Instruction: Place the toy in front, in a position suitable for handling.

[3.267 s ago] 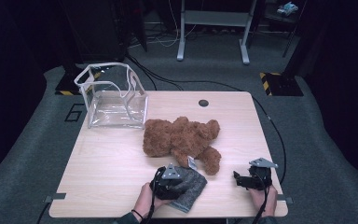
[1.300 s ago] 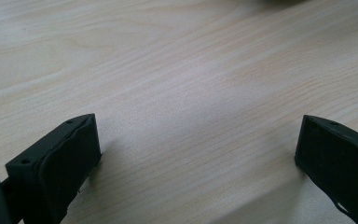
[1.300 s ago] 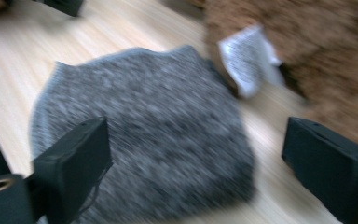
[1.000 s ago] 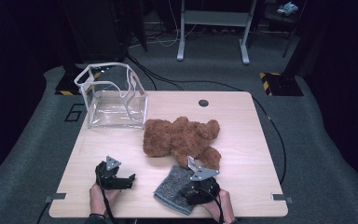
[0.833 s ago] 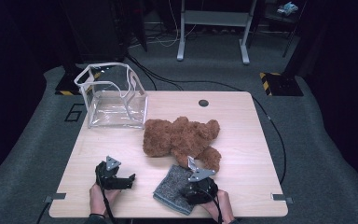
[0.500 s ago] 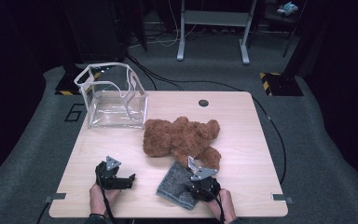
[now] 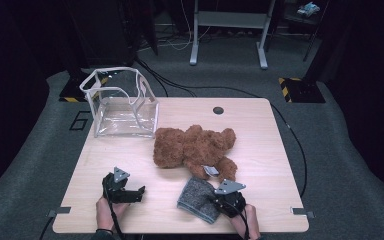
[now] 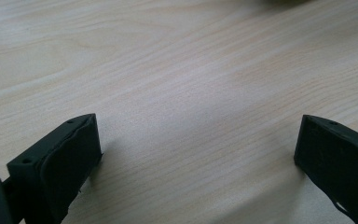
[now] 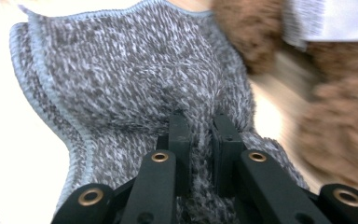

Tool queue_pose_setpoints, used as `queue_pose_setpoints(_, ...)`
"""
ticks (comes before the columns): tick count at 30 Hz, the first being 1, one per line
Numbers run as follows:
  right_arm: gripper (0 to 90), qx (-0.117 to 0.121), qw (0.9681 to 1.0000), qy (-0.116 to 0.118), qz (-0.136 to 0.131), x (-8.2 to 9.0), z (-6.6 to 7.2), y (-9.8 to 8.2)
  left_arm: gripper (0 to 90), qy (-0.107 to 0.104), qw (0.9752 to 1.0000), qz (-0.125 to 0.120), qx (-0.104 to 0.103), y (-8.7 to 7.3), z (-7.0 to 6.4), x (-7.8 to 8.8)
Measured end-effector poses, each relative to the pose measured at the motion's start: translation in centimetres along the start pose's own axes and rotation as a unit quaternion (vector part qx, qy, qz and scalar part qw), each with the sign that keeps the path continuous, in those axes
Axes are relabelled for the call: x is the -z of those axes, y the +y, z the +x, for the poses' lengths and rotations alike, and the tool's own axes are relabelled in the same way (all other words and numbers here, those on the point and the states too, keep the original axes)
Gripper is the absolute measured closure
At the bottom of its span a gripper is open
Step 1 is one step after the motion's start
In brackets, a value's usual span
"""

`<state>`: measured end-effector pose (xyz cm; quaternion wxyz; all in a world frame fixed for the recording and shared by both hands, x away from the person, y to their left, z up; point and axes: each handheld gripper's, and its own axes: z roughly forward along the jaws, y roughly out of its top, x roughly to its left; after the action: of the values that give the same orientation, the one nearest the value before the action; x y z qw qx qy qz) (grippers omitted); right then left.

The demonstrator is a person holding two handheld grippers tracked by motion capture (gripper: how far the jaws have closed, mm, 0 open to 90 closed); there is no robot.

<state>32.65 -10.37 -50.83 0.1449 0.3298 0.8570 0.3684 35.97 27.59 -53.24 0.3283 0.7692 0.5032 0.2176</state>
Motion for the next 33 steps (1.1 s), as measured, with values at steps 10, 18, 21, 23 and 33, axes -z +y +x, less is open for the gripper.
queue_pose_setpoints(10,82.0,-0.031,0.9987,-0.04,-0.007,3.7,-2.6,-2.1,0.1,0.001,1.0,0.0,0.0,0.0,0.0,0.0)
queue_pose_setpoints(18,82.1,-0.05,0.9963,-0.07,-0.009,5.8,-4.5,-3.1,0.1,0.001,1.0,0.0,0.001,0.0,0.0,0.0)
queue_pose_setpoints(21,82.1,-0.05,0.9955,-0.08,-0.007,6.3,-5.0,-3.3,0.1,0.001,1.0,0.0,0.001,0.0,0.0,0.0)
queue_pose_setpoints(23,82.1,-0.052,0.9948,-0.087,-0.008,6.5,-5.4,-3.4,0.1,0.001,1.0,0.0,0.001,0.0,0.0,0.0)
queue_pose_setpoints(33,82.1,-0.075,0.9853,-0.154,-0.005,8.7,-8.1,-4.0,0.1,0.001,1.0,0.0,0.001,0.0,0.0,0.0)
